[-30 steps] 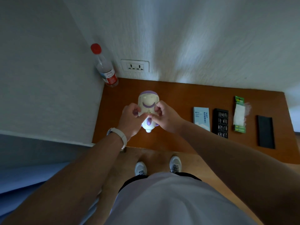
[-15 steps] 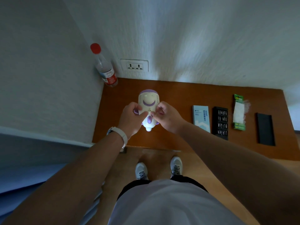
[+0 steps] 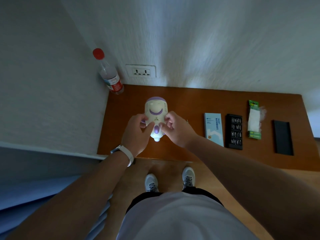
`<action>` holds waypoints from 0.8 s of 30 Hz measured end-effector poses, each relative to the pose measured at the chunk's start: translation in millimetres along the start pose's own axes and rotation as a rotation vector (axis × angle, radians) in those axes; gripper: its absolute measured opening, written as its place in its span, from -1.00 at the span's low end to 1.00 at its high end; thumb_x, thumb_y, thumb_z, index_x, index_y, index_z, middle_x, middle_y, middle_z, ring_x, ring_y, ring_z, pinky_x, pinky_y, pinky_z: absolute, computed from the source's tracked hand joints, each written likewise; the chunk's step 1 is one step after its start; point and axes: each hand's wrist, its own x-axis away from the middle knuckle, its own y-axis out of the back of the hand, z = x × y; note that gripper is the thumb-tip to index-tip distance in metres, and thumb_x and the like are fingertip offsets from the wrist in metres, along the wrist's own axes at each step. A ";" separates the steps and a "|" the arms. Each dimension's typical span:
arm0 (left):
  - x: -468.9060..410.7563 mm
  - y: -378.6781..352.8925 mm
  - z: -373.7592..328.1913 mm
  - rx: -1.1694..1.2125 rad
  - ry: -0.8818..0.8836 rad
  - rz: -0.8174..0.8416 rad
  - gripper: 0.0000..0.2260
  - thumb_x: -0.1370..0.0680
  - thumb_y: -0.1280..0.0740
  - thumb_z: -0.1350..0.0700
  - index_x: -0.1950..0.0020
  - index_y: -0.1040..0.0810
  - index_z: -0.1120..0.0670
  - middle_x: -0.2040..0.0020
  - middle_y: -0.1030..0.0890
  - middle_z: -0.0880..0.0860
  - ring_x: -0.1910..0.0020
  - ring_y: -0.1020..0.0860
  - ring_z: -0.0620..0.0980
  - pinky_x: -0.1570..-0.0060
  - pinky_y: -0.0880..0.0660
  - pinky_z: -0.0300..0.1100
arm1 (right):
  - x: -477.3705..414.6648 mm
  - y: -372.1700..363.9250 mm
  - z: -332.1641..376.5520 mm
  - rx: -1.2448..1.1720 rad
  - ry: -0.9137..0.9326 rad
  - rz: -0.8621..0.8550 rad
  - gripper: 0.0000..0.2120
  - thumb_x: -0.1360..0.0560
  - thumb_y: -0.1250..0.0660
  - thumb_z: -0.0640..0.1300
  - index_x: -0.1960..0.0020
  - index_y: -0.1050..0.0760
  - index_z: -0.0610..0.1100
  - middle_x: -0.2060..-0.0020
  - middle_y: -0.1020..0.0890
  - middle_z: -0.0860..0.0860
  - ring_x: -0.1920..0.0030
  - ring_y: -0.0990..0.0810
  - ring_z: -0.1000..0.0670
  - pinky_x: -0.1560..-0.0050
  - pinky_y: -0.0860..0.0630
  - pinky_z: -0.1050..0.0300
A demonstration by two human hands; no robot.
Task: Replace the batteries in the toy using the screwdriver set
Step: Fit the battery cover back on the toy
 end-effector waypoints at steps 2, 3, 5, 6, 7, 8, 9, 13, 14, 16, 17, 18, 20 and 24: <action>4.5 -1.5 2.9 0.004 0.004 -0.004 -0.80 -0.58 -0.38 0.02 -0.16 -0.45 -0.02 -0.13 -0.50 -0.06 -0.09 -0.57 -0.08 0.10 -0.52 -0.29 | 4.1 2.3 -3.2 0.035 0.029 -0.003 -0.80 -0.57 -0.29 0.04 -0.10 -0.42 -0.06 0.12 -0.52 0.06 0.18 -0.50 0.10 0.23 -0.43 0.29; 7.7 -1.8 4.0 -0.004 0.000 -0.004 -0.77 -0.58 -0.39 0.01 -0.18 -0.46 0.01 -0.13 -0.49 -0.06 -0.09 -0.56 -0.09 0.09 -0.52 -0.29 | 6.4 3.4 -5.4 0.053 0.040 0.001 -0.78 -0.57 -0.29 0.04 -0.12 -0.42 -0.06 0.09 -0.51 0.08 0.17 -0.49 0.12 0.22 -0.41 0.32; 15.6 -1.8 7.1 -0.011 -0.020 -0.001 -0.73 -0.56 -0.40 0.00 -0.20 -0.47 0.03 -0.12 -0.50 -0.06 -0.07 -0.54 -0.14 0.08 -0.51 -0.30 | 11.5 6.4 -10.7 0.086 0.034 0.019 -0.75 -0.58 -0.28 0.06 -0.18 -0.43 -0.04 0.02 -0.50 0.11 0.16 -0.48 0.17 0.21 -0.38 0.36; 20.7 -1.2 8.7 -0.006 -0.037 0.003 -0.75 -0.56 -0.40 0.01 -0.19 -0.47 0.02 -0.12 -0.51 -0.06 -0.05 -0.54 -0.16 0.07 -0.51 -0.29 | 14.3 8.6 -13.8 0.101 0.018 0.032 -0.72 -0.58 -0.26 0.08 -0.22 -0.43 -0.02 -0.02 -0.50 0.11 0.14 -0.49 0.18 0.19 -0.38 0.36; 26.0 -0.9 11.5 -0.005 -0.051 0.010 -0.78 -0.56 -0.40 0.03 -0.16 -0.48 0.01 -0.11 -0.52 -0.06 -0.05 -0.54 -0.17 0.05 -0.51 -0.27 | 17.2 11.2 -18.0 0.119 -0.001 0.043 -0.69 -0.59 -0.25 0.09 -0.26 -0.42 -0.01 -0.07 -0.51 0.10 0.11 -0.50 0.18 0.17 -0.39 0.34; 31.6 -0.8 14.7 -0.013 -0.064 0.020 -0.81 -0.56 -0.40 0.05 -0.14 -0.49 0.00 -0.09 -0.52 -0.06 -0.04 -0.53 -0.17 0.02 -0.53 -0.24 | 20.9 14.4 -22.5 0.141 -0.013 0.049 -0.67 -0.59 -0.23 0.10 -0.30 -0.40 0.00 -0.11 -0.52 0.09 0.06 -0.51 0.17 0.14 -0.42 0.31; 37.3 -1.4 19.3 -0.039 -0.076 0.032 -0.82 -0.56 -0.39 0.07 -0.14 -0.50 0.00 -0.09 -0.52 -0.07 -0.04 -0.53 -0.16 0.00 -0.54 -0.19 | 25.0 17.6 -27.7 0.173 -0.015 0.052 -0.64 -0.59 -0.22 0.10 -0.33 -0.39 -0.01 -0.16 -0.52 0.07 -0.01 -0.52 0.16 0.09 -0.46 0.26; 62.1 -10.6 37.3 -0.262 -0.173 0.076 -0.75 -0.56 -0.34 -0.02 -0.18 -0.58 0.05 -0.14 -0.53 -0.04 -0.05 -0.50 -0.12 0.05 -0.52 -0.17 | 41.4 27.8 -51.6 0.375 0.014 0.071 -0.57 -0.61 -0.17 0.13 -0.40 -0.36 -0.04 -0.26 -0.48 0.04 -0.18 -0.50 0.04 -0.11 -0.51 0.08; 67.4 -14.9 40.9 -0.312 -0.196 0.104 -0.74 -0.56 -0.35 -0.02 -0.18 -0.59 0.07 -0.16 -0.54 -0.01 -0.07 -0.48 -0.13 0.06 -0.47 -0.19 | 44.4 29.3 -58.6 0.417 0.015 0.081 -0.56 -0.61 -0.16 0.13 -0.41 -0.35 -0.04 -0.27 -0.48 0.04 -0.20 -0.49 0.02 -0.14 -0.50 0.07; 75.4 -25.6 45.5 -0.399 -0.261 0.165 -0.75 -0.55 -0.40 0.04 -0.19 -0.61 0.09 -0.20 -0.57 0.04 -0.06 -0.51 -0.11 0.09 -0.42 -0.24 | 48.5 31.3 -72.4 0.485 0.018 0.087 -0.55 -0.61 -0.14 0.14 -0.41 -0.36 -0.06 -0.27 -0.48 0.02 -0.23 -0.47 -0.01 -0.17 -0.49 0.05; 77.5 -32.0 47.0 -0.440 -0.305 0.190 -0.74 -0.54 -0.40 0.04 -0.19 -0.61 0.09 -0.21 -0.58 0.05 -0.05 -0.56 -0.06 0.11 -0.43 -0.26 | 49.9 32.1 -78.0 0.511 0.018 0.086 -0.56 -0.61 -0.14 0.14 -0.40 -0.36 -0.06 -0.26 -0.48 0.01 -0.22 -0.47 -0.02 -0.17 -0.49 0.04; 77.9 -38.5 47.0 -0.473 -0.350 0.209 -0.72 -0.54 -0.40 0.03 -0.21 -0.60 0.09 -0.22 -0.58 0.05 -0.05 -0.60 -0.01 0.13 -0.46 -0.25 | 50.7 32.6 -82.9 0.535 0.022 0.083 -0.56 -0.61 -0.14 0.13 -0.39 -0.37 -0.07 -0.24 -0.49 0.00 -0.21 -0.48 -0.03 -0.16 -0.50 0.04; 75.2 -53.2 42.7 -0.516 -0.419 0.238 -0.68 -0.55 -0.35 -0.02 -0.24 -0.59 0.10 -0.24 -0.59 0.08 -0.08 -0.62 0.07 0.13 -0.57 -0.16 | 51.3 33.1 -90.5 0.571 0.031 0.080 -0.60 -0.61 -0.14 0.12 -0.35 -0.39 -0.07 -0.20 -0.50 -0.01 -0.16 -0.49 -0.03 -0.11 -0.52 0.04; 62.7 -85.0 25.0 -0.552 -0.492 0.249 -0.63 -0.57 -0.21 -0.05 -0.23 -0.60 0.13 -0.20 -0.61 0.11 -0.11 -0.59 0.12 0.03 -0.61 -0.01 | 48.9 34.0 -101.9 0.586 0.035 0.096 -0.69 -0.61 -0.15 0.04 -0.26 -0.43 -0.09 -0.08 -0.50 -0.02 -0.06 -0.49 -0.02 -0.02 -0.51 0.08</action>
